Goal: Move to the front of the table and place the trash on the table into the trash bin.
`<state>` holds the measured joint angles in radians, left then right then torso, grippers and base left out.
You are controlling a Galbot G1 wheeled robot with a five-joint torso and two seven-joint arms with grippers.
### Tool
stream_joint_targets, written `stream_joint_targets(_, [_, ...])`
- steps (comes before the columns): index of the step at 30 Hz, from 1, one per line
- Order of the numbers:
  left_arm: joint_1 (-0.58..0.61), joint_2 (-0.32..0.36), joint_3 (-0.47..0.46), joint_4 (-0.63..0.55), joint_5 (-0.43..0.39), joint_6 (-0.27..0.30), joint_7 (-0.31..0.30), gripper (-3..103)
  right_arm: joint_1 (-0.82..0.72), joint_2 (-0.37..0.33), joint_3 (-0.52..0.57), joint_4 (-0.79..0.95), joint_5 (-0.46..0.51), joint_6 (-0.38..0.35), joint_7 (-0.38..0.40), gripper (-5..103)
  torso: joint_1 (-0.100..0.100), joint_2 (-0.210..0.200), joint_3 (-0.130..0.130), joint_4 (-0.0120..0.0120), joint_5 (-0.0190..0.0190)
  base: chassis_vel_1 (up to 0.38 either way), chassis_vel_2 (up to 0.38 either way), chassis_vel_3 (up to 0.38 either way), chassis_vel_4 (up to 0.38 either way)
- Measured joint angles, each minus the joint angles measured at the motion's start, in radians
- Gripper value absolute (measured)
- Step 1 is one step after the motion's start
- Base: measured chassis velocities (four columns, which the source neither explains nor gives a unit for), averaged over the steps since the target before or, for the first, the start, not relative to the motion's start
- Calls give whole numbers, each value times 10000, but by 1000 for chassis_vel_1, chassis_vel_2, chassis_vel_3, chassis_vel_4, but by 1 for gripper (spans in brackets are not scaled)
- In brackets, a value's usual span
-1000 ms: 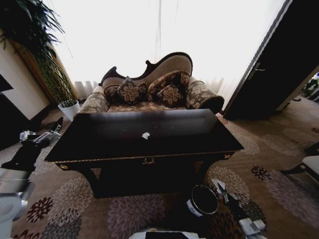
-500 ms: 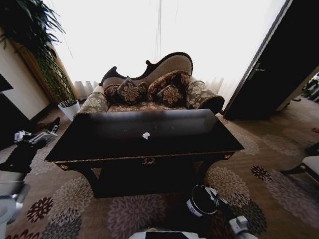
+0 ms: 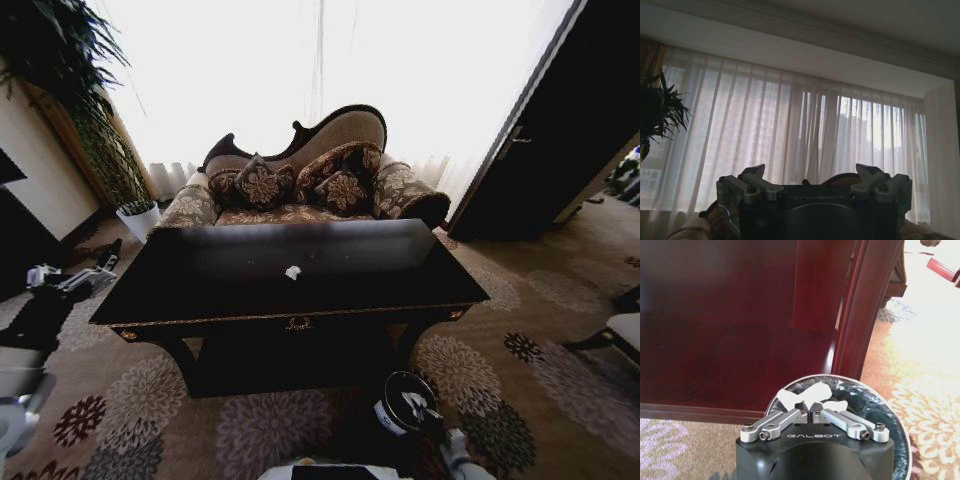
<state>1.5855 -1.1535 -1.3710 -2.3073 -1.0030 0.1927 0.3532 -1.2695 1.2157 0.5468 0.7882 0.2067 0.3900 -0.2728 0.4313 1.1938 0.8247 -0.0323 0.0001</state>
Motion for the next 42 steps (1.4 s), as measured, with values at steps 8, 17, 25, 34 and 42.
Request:
stream_joint_targets(8, [210,-57,-155,-96,59,0,-2,100,863,-196,-508,-636,-175,-281,346,0,0,0,0,2,-3,0,0,0,0])
stream_joint_targets(17, [219,-200,-159,-136,137,-2,-2,100,1153,-281,-596,-958,-384,-492,622,0,0,0,0,0,0,0,0,0,0])
stream_joint_targets(25, [180,-263,-97,-129,194,-5,-2,100,1133,-265,-613,-875,-423,-613,660,24,0,0,0,0,-1,0,0,0,0])
stream_joint_targets(34, [112,-228,-62,-81,195,-10,2,100,935,-282,-515,-702,-427,-633,670,56,0,0,0,0,-1,0,0,0,0])
stream_joint_targets(42, [86,-231,-41,-78,166,-23,7,100,478,-309,-353,-161,-414,-647,701,83,0,0,0,0,0,0,0,0,0])
